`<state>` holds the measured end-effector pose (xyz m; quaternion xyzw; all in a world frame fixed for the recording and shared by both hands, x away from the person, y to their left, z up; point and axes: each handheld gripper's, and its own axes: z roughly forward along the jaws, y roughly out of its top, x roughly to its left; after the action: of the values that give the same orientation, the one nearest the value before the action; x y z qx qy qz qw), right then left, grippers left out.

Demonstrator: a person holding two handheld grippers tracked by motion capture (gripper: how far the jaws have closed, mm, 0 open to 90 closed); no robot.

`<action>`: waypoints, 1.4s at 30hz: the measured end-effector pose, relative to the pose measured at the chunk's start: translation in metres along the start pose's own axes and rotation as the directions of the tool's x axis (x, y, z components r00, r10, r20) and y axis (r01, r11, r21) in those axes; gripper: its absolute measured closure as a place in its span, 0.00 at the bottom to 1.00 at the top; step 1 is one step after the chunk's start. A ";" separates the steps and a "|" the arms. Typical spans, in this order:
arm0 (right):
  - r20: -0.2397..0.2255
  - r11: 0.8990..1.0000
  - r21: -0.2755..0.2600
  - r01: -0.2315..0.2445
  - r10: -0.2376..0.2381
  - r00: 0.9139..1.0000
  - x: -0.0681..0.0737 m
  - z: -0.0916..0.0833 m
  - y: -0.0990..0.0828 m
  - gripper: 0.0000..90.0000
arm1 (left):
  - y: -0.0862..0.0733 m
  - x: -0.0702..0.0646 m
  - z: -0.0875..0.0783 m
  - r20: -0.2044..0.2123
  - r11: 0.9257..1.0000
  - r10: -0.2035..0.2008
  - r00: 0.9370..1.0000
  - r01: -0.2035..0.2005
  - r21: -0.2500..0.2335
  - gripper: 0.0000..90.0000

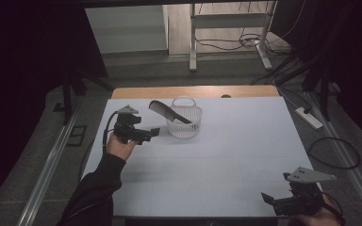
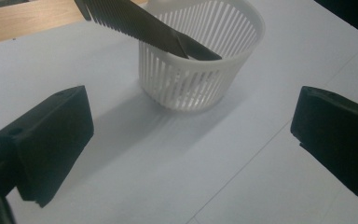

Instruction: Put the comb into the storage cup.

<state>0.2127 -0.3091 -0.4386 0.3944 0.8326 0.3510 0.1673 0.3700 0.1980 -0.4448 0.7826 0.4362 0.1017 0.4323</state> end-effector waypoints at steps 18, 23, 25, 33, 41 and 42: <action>0.004 1.000 -0.003 0.007 -0.007 1.000 0.001 -0.001 0.000 0.00 | -0.017 -0.015 -0.011 0.002 0.999 0.038 0.999 -0.038 0.019 0.00; 0.002 1.000 -0.008 0.002 -0.002 1.000 0.000 -0.001 0.000 0.00 | -0.022 -0.019 -0.017 -0.005 0.999 0.047 0.999 -0.047 0.023 0.00; 0.003 1.000 -0.008 0.003 -0.003 1.000 0.001 -0.001 0.000 0.00 | -0.024 -0.020 -0.020 -0.003 0.999 0.043 0.999 -0.043 0.023 0.00; 0.004 1.000 -0.009 0.004 -0.004 1.000 0.001 -0.001 0.000 0.00 | -0.036 -0.024 -0.031 -0.011 0.999 0.042 0.999 -0.041 0.027 0.00; 0.005 1.000 -0.009 0.006 -0.006 1.000 0.001 -0.001 0.000 0.00 | -0.048 -0.028 -0.045 -0.012 0.999 0.036 0.999 -0.036 0.017 0.00; 0.005 1.000 -0.010 0.006 -0.005 1.000 0.001 -0.001 0.000 0.00 | -0.050 -0.029 -0.046 -0.014 0.999 0.035 0.999 -0.035 0.016 0.00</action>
<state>0.2116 -0.3089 -0.4380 0.3921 0.8316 0.3535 0.1722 0.2984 0.2154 -0.4483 0.7927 0.4262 0.1113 0.4214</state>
